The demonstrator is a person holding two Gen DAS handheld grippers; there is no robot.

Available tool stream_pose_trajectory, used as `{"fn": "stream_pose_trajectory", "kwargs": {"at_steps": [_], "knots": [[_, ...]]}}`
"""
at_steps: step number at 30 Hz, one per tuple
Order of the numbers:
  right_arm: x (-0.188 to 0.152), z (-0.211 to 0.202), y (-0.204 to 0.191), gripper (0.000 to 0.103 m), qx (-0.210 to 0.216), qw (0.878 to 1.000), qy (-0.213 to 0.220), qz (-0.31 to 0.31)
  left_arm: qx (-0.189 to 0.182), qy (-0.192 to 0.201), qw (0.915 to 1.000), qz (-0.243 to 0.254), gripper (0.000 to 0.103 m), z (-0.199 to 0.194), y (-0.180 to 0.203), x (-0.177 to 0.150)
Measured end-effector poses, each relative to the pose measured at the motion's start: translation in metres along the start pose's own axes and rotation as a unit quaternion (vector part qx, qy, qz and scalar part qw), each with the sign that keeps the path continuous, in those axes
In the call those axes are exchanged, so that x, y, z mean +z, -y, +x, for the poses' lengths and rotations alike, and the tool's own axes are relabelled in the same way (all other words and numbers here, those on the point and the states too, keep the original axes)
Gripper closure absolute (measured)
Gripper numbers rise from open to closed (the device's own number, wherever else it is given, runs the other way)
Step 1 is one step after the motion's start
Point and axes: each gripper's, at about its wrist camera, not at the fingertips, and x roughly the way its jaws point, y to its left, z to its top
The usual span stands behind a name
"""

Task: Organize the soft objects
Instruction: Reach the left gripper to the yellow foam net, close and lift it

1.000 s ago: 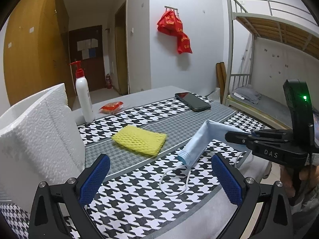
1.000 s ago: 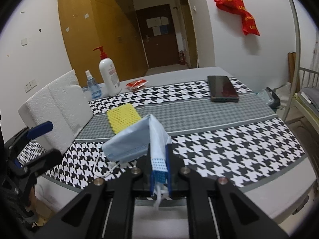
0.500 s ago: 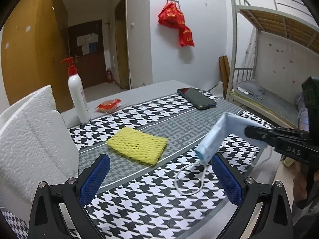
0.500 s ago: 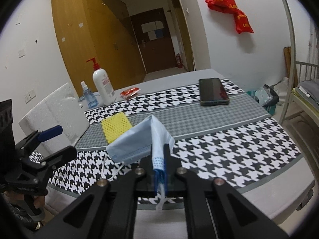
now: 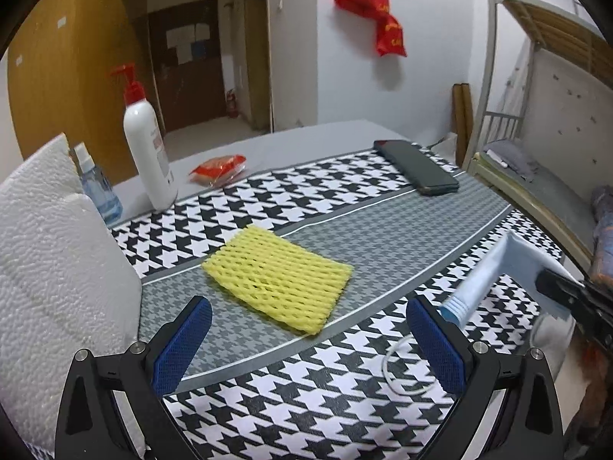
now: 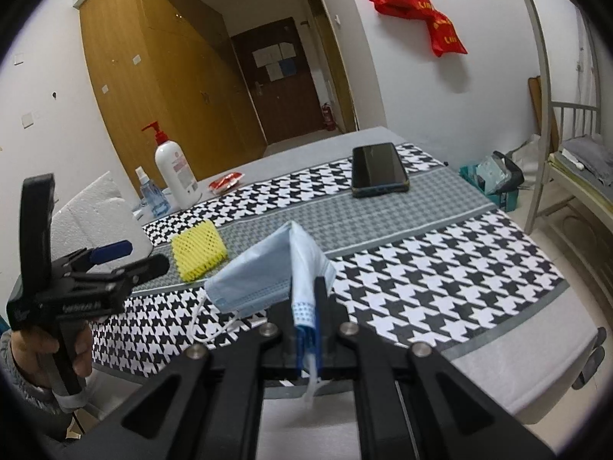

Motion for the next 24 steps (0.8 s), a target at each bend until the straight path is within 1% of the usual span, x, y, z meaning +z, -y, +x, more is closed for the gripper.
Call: {"fn": "stream_pose_trajectory", "kwargs": {"at_steps": [3,5,7,12,15,18,19,21,22,23,24], "knots": [[0.0,0.002,0.001,0.097,0.002,1.0,-0.002,0.001,0.002,-0.015,0.9999,-0.007,0.003,0.01,-0.002,0.004],[-0.001,0.003,0.002,0.097,0.003,1.0,-0.004,0.001,0.008,-0.025,0.9996,-0.007,0.006,0.017,-0.002,0.006],[-0.002,0.005,0.003,0.097,0.003,1.0,-0.006,0.002,0.007,-0.038,0.9992,-0.01,0.01,0.025,-0.003,0.008],[-0.003,0.009,0.007,0.097,0.005,1.0,-0.012,0.005,0.01,-0.062,0.9978,-0.018,0.016,0.04,-0.005,0.009],[-0.003,0.013,0.009,0.097,0.005,1.0,-0.018,0.006,0.013,-0.075,0.9969,-0.023,0.017,0.047,-0.006,0.009],[-0.003,0.015,0.011,0.094,0.015,1.0,-0.018,0.005,0.014,-0.076,0.9967,-0.025,0.017,0.05,-0.007,0.01],[-0.003,0.015,0.011,0.092,0.014,1.0,-0.017,0.004,0.017,-0.076,0.9967,-0.023,0.017,0.05,-0.007,0.01],[-0.003,0.016,0.011,0.082,0.007,1.0,-0.02,-0.001,0.021,-0.076,0.9967,-0.021,0.017,0.052,-0.007,0.011],[-0.003,0.017,0.01,0.079,0.007,1.0,-0.022,-0.004,0.021,-0.077,0.9966,-0.021,0.017,0.053,-0.007,0.011],[-0.004,0.018,0.01,0.07,0.007,1.0,-0.022,-0.006,0.022,-0.078,0.9965,-0.021,0.017,0.054,-0.007,0.011],[-0.004,0.018,0.009,0.06,0.009,1.0,-0.022,-0.008,0.024,-0.078,0.9964,-0.022,0.017,0.055,-0.008,0.012]]}}
